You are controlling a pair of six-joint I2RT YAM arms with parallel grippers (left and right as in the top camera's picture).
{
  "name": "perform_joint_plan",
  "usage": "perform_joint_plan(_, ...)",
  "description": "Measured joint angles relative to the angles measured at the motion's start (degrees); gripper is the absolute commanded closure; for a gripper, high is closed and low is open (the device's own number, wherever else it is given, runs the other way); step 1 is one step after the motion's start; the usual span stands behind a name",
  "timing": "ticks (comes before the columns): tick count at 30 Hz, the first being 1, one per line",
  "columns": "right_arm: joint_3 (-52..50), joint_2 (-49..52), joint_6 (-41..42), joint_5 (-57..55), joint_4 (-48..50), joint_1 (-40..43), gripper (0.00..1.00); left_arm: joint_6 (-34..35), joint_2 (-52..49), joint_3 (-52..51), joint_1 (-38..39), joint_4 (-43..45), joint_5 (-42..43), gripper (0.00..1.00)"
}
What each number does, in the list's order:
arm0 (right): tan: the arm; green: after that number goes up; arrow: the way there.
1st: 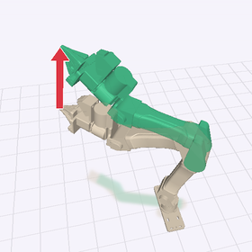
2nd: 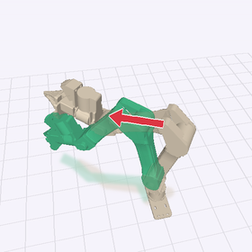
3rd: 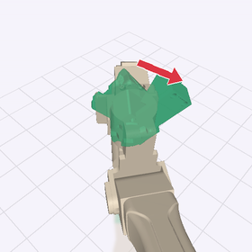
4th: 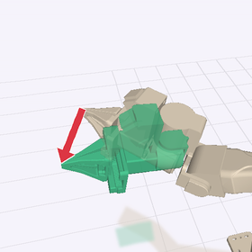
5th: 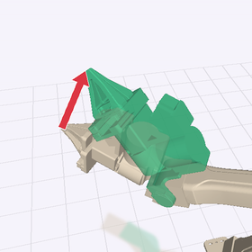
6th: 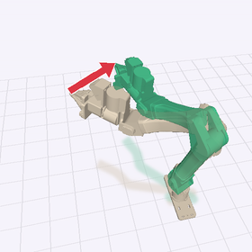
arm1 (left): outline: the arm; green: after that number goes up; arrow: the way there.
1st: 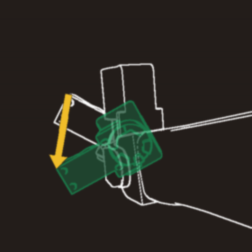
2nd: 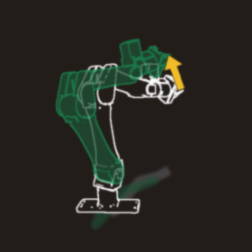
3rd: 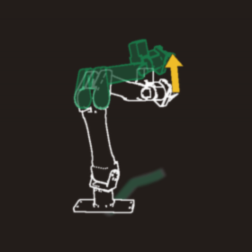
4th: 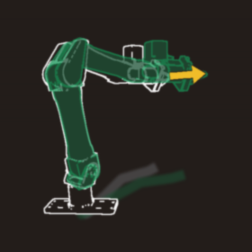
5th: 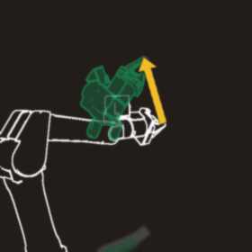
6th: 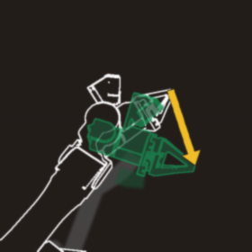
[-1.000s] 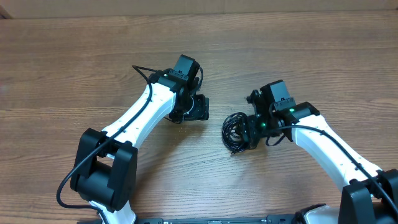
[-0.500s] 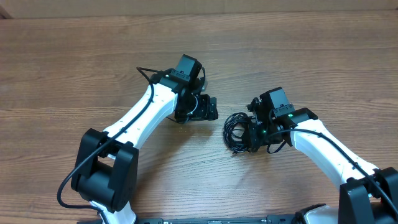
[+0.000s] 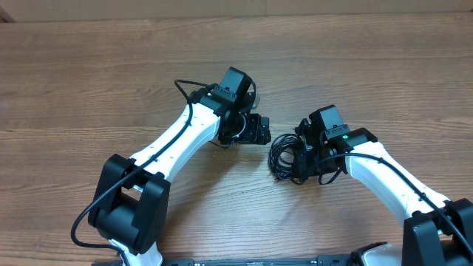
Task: Untangle cables
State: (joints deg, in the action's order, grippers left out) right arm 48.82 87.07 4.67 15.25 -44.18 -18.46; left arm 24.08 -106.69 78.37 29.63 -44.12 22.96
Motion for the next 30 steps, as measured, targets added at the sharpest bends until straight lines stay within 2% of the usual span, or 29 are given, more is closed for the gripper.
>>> perform_joint_plan(2,0.00,0.00,0.00,-0.02,0.02,0.00,0.93,0.00,0.00,0.00,0.02,0.31,0.00,0.20)
perform_joint_plan(5,0.00,0.00,0.48,0.02,0.02,-0.02,0.93,0.02,0.00,0.00,0.02,0.83,0.00,0.21)
perform_joint_plan(12,-0.11,0.00,5.20,3.19,3.28,0.00,0.92,0.02,0.00,0.00,0.02,0.63,-0.87,0.34)
perform_joint_plan(13,-0.11,0.00,5.66,4.94,4.44,-0.02,0.89,0.02,0.00,0.00,0.02,0.42,-1.20,0.35)
perform_joint_plan(15,-0.11,0.00,6.27,8.35,6.64,-0.02,0.65,0.00,0.00,0.00,0.00,0.28,-1.75,0.35)
perform_joint_plan(17,-0.11,0.00,6.95,10.29,7.82,-0.02,0.51,0.02,0.00,0.00,-0.11,-0.04,-2.03,0.35)
perform_joint_plan(19,-0.11,0.00,6.99,10.16,7.28,-0.02,0.41,0.00,0.00,0.00,-0.15,-0.57,-2.21,0.30)
perform_joint_plan(23,-0.11,0.00,7.17,6.84,3.02,0.90,0.34,0.02,0.00,0.00,-0.50,-1.84,-2.25,0.26)
perform_joint_plan(30,2.14,0.00,4.02,4.00,-5.33,4.57,0.40,0.02,0.00,0.00,-0.52,-2.38,-2.43,0.24)
